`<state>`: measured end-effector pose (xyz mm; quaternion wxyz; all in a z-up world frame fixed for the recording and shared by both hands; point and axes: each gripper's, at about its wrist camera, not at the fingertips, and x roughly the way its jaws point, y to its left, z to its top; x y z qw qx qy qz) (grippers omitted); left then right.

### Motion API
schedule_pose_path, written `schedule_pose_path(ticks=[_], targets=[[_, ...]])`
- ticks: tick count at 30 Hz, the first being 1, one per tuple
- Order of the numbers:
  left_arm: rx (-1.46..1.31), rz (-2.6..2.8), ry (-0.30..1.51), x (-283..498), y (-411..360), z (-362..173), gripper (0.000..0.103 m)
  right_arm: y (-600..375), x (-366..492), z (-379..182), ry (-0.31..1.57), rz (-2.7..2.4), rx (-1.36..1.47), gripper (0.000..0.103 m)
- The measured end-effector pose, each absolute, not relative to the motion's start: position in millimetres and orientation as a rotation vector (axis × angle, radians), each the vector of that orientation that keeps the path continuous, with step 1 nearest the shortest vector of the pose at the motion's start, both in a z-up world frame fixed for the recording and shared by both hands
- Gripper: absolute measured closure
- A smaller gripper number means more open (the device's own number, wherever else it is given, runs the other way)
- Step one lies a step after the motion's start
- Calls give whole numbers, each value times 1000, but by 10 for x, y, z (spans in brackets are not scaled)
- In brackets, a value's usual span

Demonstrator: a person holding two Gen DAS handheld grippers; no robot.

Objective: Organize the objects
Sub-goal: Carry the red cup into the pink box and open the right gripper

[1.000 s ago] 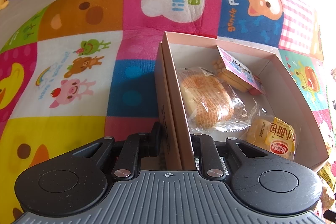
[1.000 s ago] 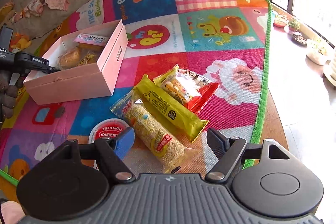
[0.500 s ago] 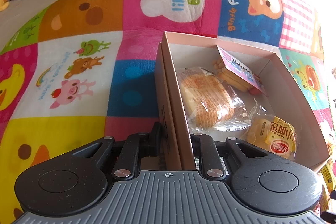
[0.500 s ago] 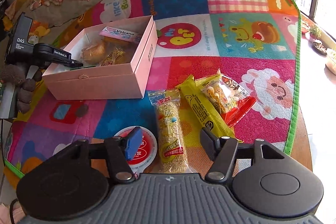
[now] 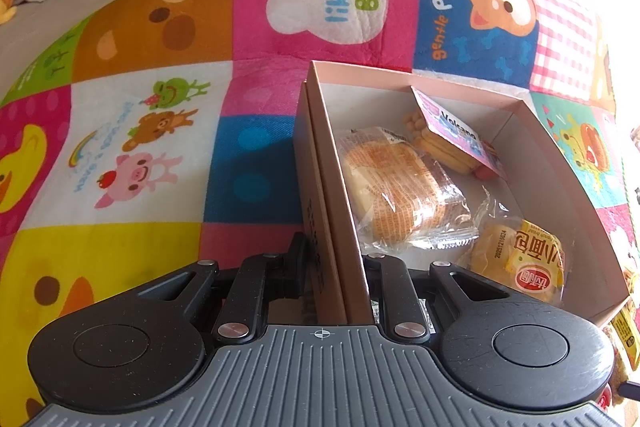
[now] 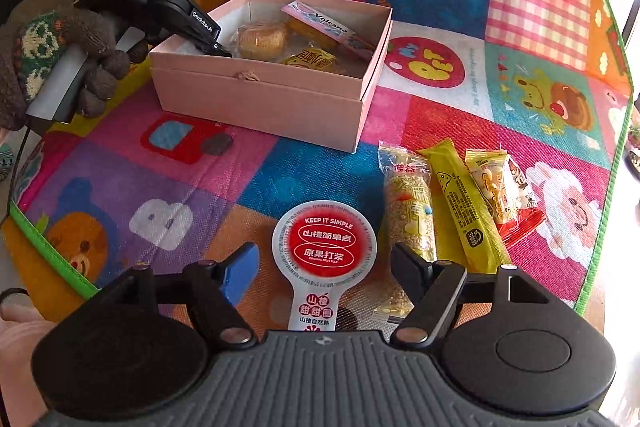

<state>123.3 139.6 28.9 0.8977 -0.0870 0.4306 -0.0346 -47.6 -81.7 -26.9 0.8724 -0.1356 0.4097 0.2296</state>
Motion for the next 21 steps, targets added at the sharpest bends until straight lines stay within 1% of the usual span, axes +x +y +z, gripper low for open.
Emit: schedule_pose_path(ticks=[6,8,9,10,14,17,21], targets=[[-179,-72,891,1240,1394,289,83,-771,-391,-355,896,503,-258,26],[-179,-72,891,1239,1394,288,83,-771,-389,-369,905,498,-256,33],[-179,-72,891,1239,1394,288,83,-782,-392,-368,905,491,-252,41],[-179,-73,890,1240,1396,288,83,-792,-396,-359,905,483,-253,43],[-183,-75,889,1241,1397,288,83,-828,-459,-287,942,517,-219,43],[-185,-75,889,1242,1400,286,83,-797,-593,-156,929,544,-226,43],[-185,-77,889,1240,1400,285,82,-771,-705,268,862,619,-171,43]])
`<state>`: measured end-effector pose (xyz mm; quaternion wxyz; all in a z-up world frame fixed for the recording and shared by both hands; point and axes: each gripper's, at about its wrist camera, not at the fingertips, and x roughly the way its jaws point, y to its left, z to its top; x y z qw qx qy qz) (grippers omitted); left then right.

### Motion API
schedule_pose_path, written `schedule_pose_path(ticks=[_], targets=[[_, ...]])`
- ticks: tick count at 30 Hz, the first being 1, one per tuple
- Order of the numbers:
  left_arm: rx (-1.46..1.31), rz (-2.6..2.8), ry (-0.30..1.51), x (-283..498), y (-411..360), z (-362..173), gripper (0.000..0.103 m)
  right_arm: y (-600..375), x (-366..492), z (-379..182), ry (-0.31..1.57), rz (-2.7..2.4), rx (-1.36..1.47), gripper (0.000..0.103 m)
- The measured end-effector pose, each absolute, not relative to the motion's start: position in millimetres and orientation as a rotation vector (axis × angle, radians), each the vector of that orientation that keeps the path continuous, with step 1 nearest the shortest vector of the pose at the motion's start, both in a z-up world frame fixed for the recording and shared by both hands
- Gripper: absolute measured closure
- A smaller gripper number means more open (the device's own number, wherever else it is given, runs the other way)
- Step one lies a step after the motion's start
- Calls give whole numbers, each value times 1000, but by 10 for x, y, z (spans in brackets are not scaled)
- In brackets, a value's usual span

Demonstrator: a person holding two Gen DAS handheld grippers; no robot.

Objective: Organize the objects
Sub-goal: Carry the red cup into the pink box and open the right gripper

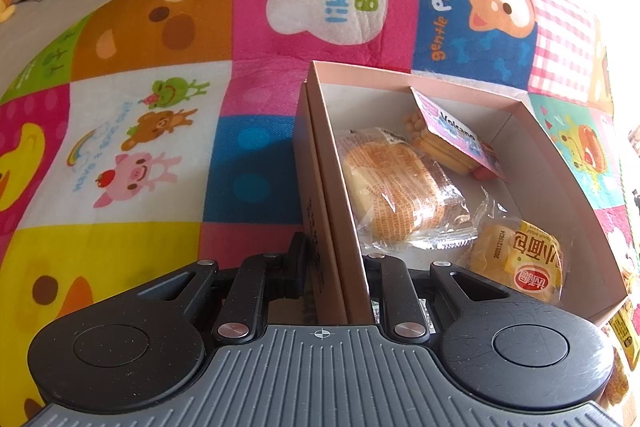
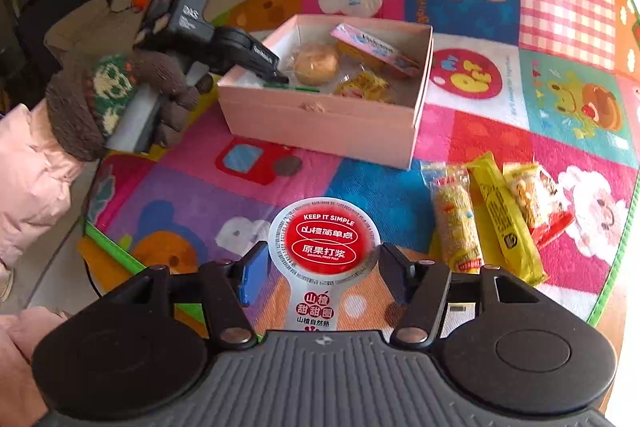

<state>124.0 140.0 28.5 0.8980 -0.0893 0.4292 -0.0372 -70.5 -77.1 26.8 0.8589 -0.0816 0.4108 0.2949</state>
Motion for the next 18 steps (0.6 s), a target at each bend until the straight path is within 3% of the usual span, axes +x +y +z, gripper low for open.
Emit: schedule_pose_path(ticks=[9,12,13,14,18], targets=[[-197,-66,892,1239,1395,284,83,-631,-144,1484,594,670,80,43],[-201,-65,893,1238,1395,284,83,-467,237,1459,581,632,209,40],[-202,-64,894,1238,1398,283,83,-418,350,1409,574,625,245,29],[-202,-65,893,1236,1399,282,83,-347,468,1346,574,603,248,26],[-199,-65,893,1237,1397,283,83,-273,648,1147,595,556,222,26]])
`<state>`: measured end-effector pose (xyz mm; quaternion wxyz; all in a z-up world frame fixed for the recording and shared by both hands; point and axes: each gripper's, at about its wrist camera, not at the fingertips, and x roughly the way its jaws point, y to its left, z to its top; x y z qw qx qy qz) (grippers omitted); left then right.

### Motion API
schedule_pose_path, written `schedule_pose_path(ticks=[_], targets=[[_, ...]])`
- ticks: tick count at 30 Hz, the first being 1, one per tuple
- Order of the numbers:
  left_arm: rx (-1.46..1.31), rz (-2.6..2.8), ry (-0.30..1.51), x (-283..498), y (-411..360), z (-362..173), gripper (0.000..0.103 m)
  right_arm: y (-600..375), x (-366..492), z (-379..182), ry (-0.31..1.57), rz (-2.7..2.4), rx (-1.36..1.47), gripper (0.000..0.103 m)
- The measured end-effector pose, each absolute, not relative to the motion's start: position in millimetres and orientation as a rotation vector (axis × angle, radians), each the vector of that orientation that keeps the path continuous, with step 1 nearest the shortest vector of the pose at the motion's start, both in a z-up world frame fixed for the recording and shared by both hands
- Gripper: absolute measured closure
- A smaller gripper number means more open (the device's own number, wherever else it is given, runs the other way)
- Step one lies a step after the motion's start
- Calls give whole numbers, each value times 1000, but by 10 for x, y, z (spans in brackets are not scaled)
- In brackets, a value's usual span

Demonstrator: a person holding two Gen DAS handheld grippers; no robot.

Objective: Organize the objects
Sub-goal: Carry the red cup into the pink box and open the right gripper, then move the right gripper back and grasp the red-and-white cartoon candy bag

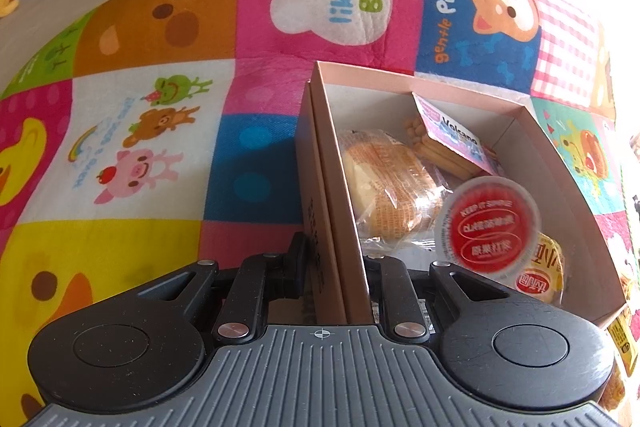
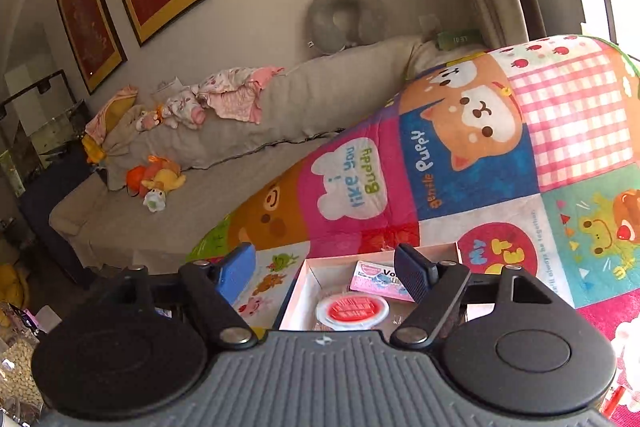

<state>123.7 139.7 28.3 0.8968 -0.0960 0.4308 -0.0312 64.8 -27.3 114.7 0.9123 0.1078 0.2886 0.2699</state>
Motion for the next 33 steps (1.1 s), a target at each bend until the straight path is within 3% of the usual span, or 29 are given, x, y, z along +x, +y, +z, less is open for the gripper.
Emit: schedule_pose_path(ticks=[3,7,14,21,22,33], targets=[[-194,-64,890,1229,1391,285,83,-438,596,1033,586,504,163,25],[-190,-69,885,1222,1397,281,83,-857,474,835,595,389,105,17],[-196,-61,885,1223,1395,283,83,-1475,182,227,731,220,30,16],[-190,-62,887,1224,1395,284,83,-1491,-213,-365,819,198,20,15],[-189,-62,887,1224,1395,284,83,-1487,-236,-408,817,187,25,11],[-195,-50,898,1246,1386,287,83,-1497,-130,-292,664,82,-2,6]])
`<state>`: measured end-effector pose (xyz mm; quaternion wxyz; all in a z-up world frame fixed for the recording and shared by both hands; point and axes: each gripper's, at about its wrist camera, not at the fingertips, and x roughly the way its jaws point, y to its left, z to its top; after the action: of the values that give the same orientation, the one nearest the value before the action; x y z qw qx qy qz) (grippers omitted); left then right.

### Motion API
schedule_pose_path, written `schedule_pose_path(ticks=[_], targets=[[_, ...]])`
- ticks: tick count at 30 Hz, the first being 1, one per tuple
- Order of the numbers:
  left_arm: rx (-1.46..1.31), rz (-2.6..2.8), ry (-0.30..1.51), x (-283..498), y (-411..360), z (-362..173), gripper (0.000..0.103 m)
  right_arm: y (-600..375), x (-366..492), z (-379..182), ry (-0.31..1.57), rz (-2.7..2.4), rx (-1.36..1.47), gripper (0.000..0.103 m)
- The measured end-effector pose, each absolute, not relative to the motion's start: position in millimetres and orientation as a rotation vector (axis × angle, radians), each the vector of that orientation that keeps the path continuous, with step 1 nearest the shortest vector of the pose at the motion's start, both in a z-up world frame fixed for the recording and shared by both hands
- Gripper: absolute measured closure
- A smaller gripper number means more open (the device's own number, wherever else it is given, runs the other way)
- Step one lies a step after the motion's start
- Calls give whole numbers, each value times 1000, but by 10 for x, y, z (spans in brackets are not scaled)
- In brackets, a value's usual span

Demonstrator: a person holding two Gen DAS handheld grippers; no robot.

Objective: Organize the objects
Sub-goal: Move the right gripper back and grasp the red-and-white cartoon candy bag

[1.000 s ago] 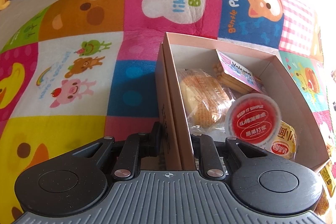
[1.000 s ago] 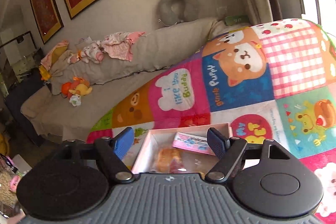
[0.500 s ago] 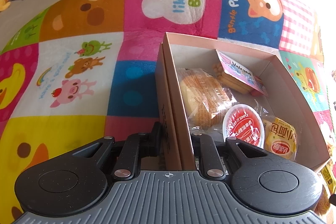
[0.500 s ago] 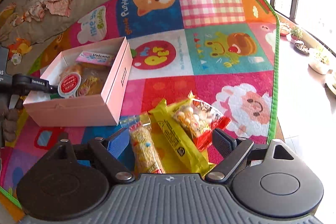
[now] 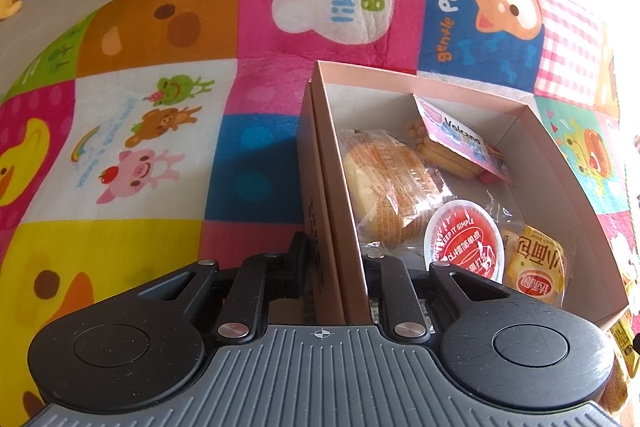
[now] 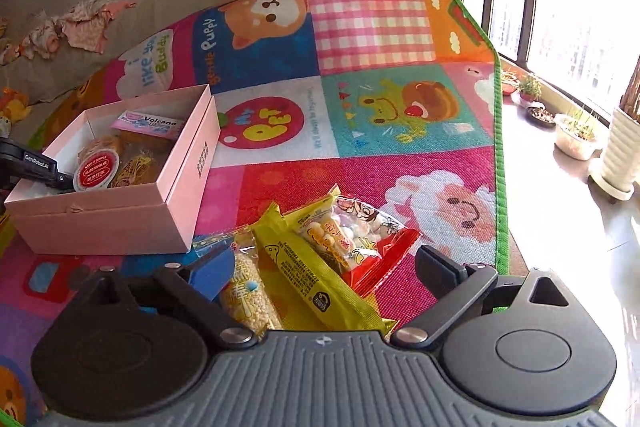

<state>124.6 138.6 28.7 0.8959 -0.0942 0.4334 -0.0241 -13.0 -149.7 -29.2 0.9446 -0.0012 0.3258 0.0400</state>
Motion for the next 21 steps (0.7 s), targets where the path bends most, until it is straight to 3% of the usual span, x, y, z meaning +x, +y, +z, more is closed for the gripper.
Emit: schedule_pose_path(ticks=[13,21], targets=[[-197,-39,899,1243,1386,288,84,-2069,141,-538,704,-194,-16,6],[-194,-36,895,1238,1372,285,84,-1854,-122,-470,771,88,-4,6]])
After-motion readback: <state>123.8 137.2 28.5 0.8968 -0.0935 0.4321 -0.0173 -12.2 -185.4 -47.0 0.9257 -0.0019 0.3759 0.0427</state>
